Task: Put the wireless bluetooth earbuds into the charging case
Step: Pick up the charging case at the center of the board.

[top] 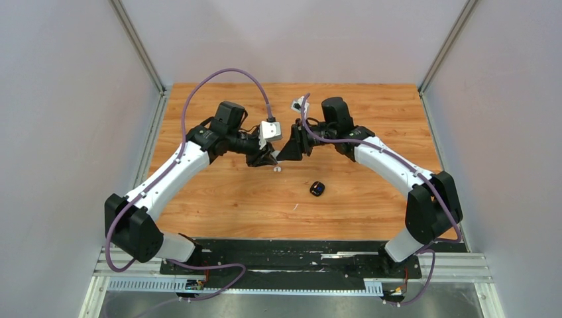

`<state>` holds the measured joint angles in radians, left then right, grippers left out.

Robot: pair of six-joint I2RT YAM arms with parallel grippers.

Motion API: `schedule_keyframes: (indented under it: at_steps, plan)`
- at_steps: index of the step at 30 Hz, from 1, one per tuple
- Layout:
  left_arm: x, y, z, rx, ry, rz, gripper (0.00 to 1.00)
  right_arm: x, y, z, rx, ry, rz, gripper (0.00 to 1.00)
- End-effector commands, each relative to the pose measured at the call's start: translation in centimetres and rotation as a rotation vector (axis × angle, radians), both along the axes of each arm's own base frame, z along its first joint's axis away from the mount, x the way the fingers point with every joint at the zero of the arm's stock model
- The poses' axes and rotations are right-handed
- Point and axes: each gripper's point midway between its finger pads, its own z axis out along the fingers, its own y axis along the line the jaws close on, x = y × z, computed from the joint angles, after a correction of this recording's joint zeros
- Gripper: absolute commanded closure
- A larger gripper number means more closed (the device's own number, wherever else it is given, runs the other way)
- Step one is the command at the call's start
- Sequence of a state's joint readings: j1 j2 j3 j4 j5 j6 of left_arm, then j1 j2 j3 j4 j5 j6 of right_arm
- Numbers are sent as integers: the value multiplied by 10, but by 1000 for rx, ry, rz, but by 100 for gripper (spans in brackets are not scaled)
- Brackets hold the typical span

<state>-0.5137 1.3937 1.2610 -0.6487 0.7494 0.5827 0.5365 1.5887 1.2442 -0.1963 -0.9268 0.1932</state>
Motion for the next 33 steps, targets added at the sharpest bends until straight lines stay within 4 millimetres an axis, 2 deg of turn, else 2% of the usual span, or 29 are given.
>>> schedule_keyframes:
  at_steps: [1,5,7,8,11,13,17,19,20,21,22,23,24,27,33]
  plan:
    - [-2,-11,25,-69,-41,-29,79,-2,7,8,31,-47,27,58]
    - [0,-12,26,-71,-41,-19,79,-1,6,7,27,-54,23,74]
    - [1,-11,27,-71,-40,-12,77,-2,6,6,26,-64,26,97]
    - [2,-11,26,-67,-36,2,73,-2,5,7,25,-74,27,100]
    - [12,-5,28,-51,-31,82,46,-1,-3,17,32,-127,18,100]
    - [18,3,35,-54,-25,142,37,0,-13,33,53,-170,15,100]
    - [27,21,64,-232,96,240,24,8,-40,70,82,-315,-79,100]
    - [19,21,81,-368,267,237,23,7,-51,93,117,-406,-123,100]
    - [19,20,90,-431,285,184,23,4,-54,104,139,-443,-141,100]
    - [14,17,97,-477,404,191,23,1,-57,118,168,-488,-158,100]
    - [14,13,104,-529,385,122,23,-3,-59,130,200,-521,-170,100]
    - [11,11,108,-560,481,121,23,-7,-60,139,227,-544,-171,100]
    - [7,7,116,-580,451,69,23,-11,-61,146,248,-557,-173,100]
    - [-2,1,123,-583,436,-30,24,-13,-58,155,276,-536,-169,100]
    - [-3,-4,136,-591,431,-65,27,-7,-51,163,300,-541,-177,100]
